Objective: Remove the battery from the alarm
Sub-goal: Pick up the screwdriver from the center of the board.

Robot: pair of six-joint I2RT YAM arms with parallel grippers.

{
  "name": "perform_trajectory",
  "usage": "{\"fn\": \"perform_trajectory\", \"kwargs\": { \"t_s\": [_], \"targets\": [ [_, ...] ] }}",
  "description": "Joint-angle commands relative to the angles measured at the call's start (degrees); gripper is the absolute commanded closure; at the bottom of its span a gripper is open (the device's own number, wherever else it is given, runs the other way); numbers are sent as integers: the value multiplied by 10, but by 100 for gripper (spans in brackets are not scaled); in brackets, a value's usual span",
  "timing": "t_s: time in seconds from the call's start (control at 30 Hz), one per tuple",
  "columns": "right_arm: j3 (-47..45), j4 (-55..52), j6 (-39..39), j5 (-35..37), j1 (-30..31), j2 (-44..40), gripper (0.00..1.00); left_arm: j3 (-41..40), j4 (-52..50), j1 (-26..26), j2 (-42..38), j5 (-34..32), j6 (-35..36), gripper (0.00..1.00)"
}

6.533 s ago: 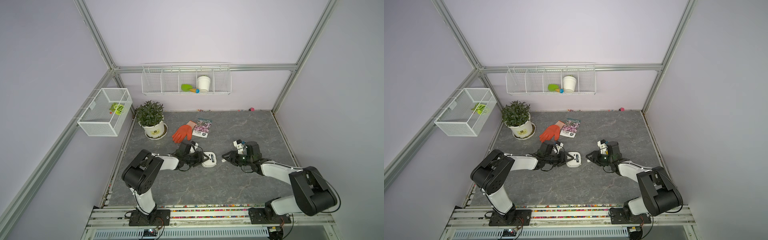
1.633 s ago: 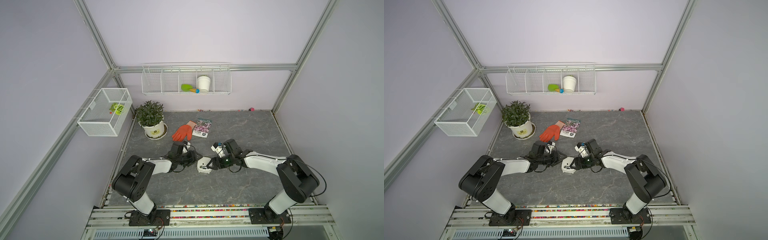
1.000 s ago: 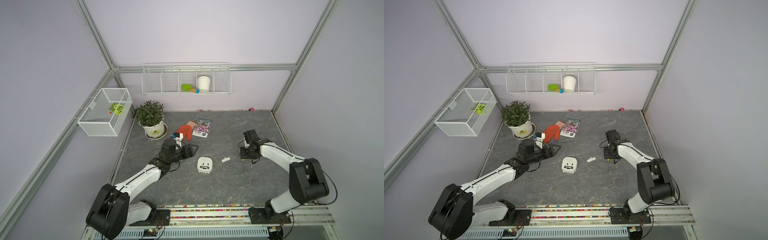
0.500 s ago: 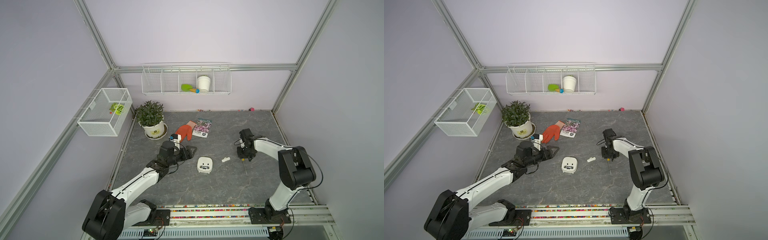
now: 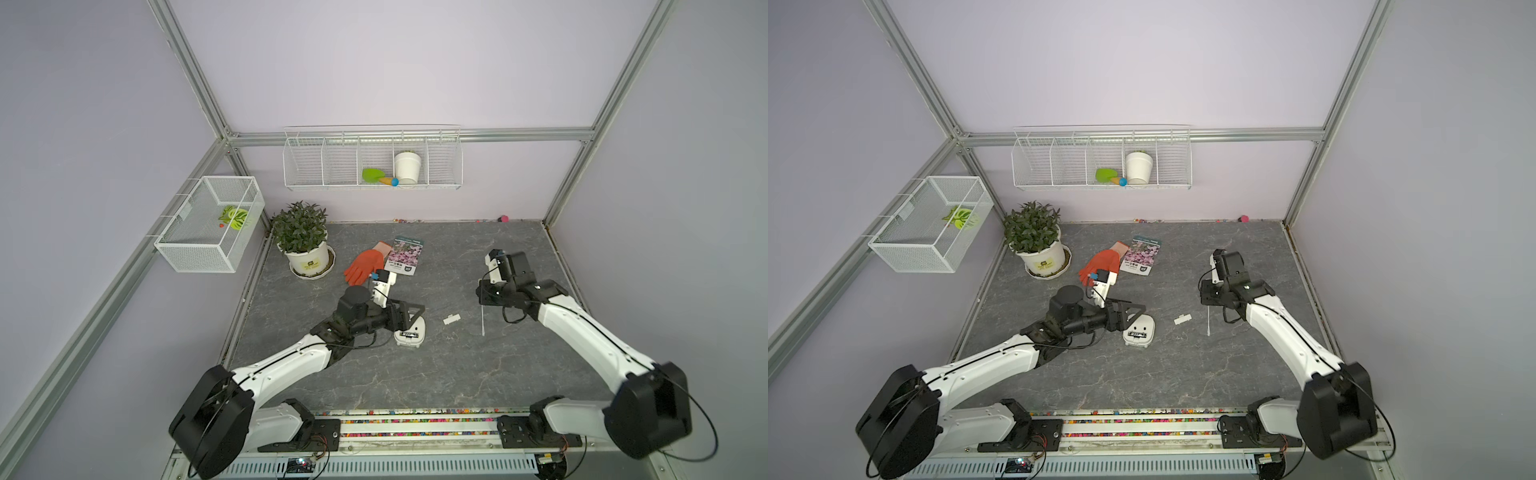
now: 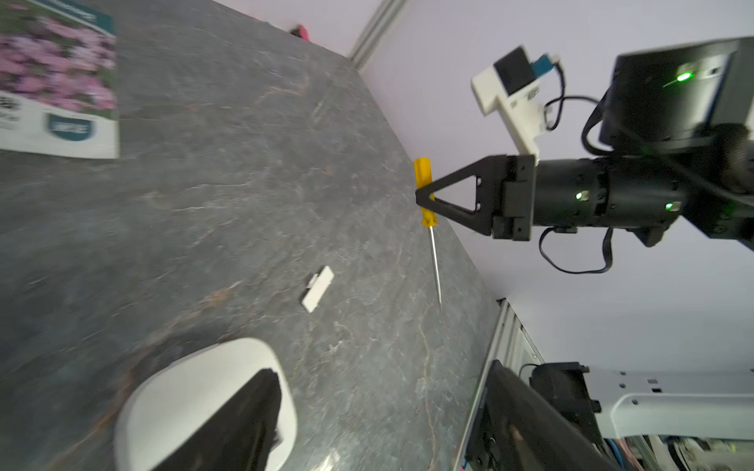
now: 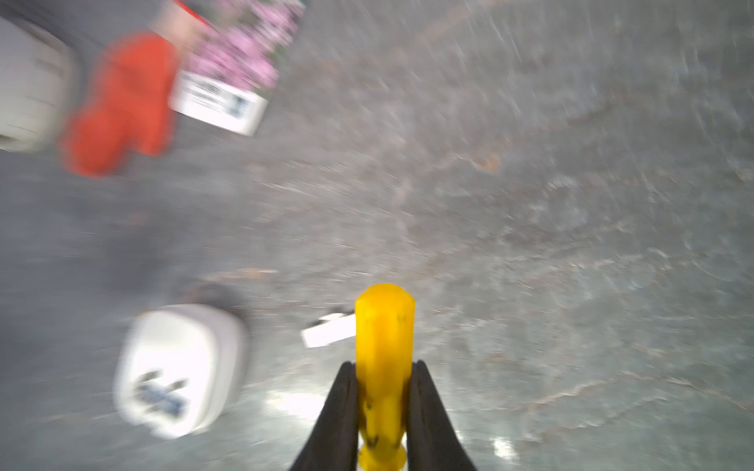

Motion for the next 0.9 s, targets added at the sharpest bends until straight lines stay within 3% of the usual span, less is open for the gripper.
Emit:
{"fn": "perform_trajectory", "kwargs": {
  "t_s": [0.0, 0.27, 0.53, 0.73, 0.87],
  "targets": [
    [-31, 32, 85, -12, 36, -29, 100, 70, 37, -46, 55, 29, 43, 17],
    [-39, 70, 160, 22, 110, -67, 100, 162, 27, -86, 181, 42, 48, 26],
    [-33, 66, 173, 27, 117, -88, 100, 175, 37, -90, 217, 55, 44, 34],
    [-34, 70, 172, 24, 117, -88, 98, 188, 38, -97, 237, 65, 43, 66],
    [-43, 78, 160, 4, 103, -93, 92, 177, 41, -97, 217, 55, 46, 94]
  ]
}}
